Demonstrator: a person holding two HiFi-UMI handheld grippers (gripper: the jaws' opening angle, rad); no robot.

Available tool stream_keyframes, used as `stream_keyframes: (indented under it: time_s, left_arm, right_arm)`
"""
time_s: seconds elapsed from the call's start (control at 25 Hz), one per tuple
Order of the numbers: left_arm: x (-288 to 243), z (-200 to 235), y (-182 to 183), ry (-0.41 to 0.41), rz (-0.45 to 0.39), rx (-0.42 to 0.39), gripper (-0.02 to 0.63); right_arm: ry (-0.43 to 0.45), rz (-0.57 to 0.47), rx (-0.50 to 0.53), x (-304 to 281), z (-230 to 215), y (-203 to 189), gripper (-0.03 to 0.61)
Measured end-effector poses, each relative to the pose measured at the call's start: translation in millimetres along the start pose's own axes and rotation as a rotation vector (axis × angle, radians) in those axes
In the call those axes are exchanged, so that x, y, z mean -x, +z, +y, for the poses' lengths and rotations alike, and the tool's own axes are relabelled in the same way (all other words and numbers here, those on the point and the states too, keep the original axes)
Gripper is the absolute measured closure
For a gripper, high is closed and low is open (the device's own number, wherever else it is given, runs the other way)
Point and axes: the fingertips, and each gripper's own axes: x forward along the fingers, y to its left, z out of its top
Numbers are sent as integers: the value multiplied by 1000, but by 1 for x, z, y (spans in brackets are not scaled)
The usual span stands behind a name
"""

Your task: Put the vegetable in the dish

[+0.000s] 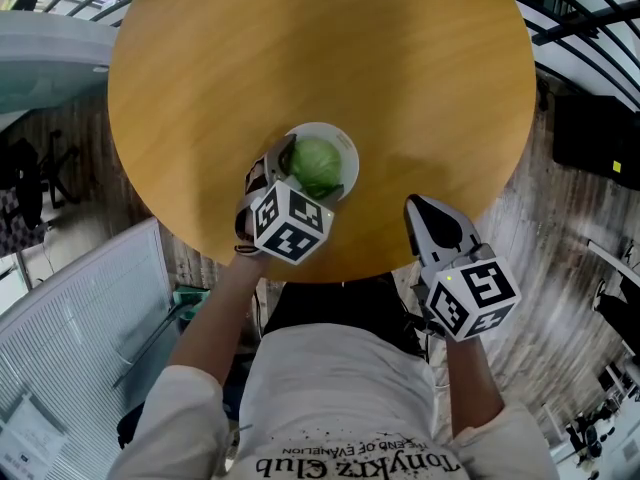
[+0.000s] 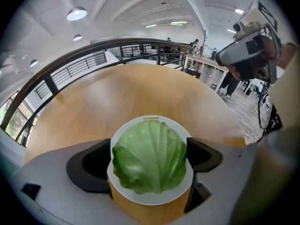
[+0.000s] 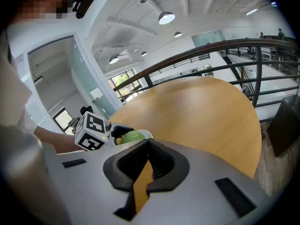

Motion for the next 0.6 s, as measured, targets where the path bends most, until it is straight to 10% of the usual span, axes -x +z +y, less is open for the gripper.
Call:
stream_keyframes:
  time_s: [0.6]
  left_arm:
    - [64, -17, 18, 34, -127, 95, 121]
  right_arm:
    - [25, -42, 66, 22, 26, 11, 563]
